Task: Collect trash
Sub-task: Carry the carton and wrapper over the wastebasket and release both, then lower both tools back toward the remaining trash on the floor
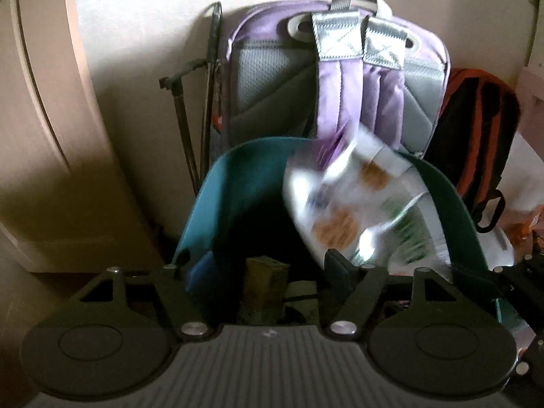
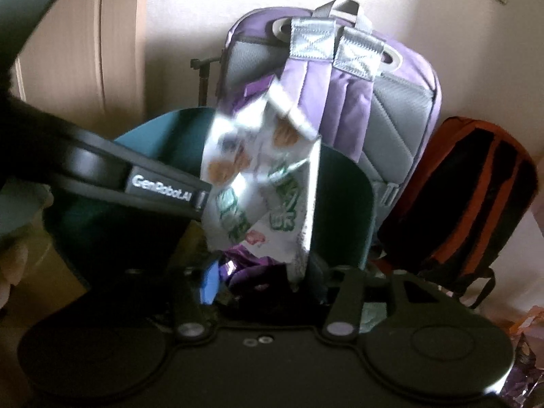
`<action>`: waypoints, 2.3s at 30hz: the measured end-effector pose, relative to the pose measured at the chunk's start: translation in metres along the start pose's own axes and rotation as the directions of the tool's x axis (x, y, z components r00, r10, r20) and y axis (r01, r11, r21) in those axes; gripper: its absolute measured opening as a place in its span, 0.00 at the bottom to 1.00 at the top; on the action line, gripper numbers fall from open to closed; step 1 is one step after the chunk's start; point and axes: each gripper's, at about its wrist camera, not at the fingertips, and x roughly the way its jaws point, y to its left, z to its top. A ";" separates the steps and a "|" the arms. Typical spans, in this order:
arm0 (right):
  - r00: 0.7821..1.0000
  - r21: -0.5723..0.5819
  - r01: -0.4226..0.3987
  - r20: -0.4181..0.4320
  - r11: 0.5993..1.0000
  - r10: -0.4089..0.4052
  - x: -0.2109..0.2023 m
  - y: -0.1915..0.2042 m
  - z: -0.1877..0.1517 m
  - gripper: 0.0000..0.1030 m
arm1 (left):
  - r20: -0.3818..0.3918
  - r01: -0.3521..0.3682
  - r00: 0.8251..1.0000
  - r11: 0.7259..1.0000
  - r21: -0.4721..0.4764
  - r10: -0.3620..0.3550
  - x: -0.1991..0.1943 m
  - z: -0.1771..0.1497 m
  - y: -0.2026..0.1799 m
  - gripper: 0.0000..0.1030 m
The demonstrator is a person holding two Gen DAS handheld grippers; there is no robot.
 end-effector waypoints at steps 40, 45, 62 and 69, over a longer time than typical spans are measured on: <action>0.975 0.054 -0.220 -0.018 0.974 0.221 -0.103 0.042 -0.121 0.53 | -0.030 0.078 0.996 0.996 -0.047 -0.079 -0.116 -0.166 0.054 0.79; 0.959 0.085 -0.266 -0.076 0.960 0.272 -0.070 0.051 -0.165 0.53 | -0.106 0.100 0.989 0.994 -0.054 -0.105 -0.087 -0.211 0.051 0.82; 0.821 0.244 -0.335 -0.399 0.910 0.410 0.096 0.102 -0.301 0.53 | -0.466 0.006 0.884 0.997 -0.073 -0.039 0.089 -0.309 0.100 0.82; 0.769 0.237 -0.334 -0.491 0.912 0.409 0.159 0.136 -0.323 0.53 | -0.575 0.006 0.818 0.999 -0.032 -0.023 0.153 -0.334 0.158 0.82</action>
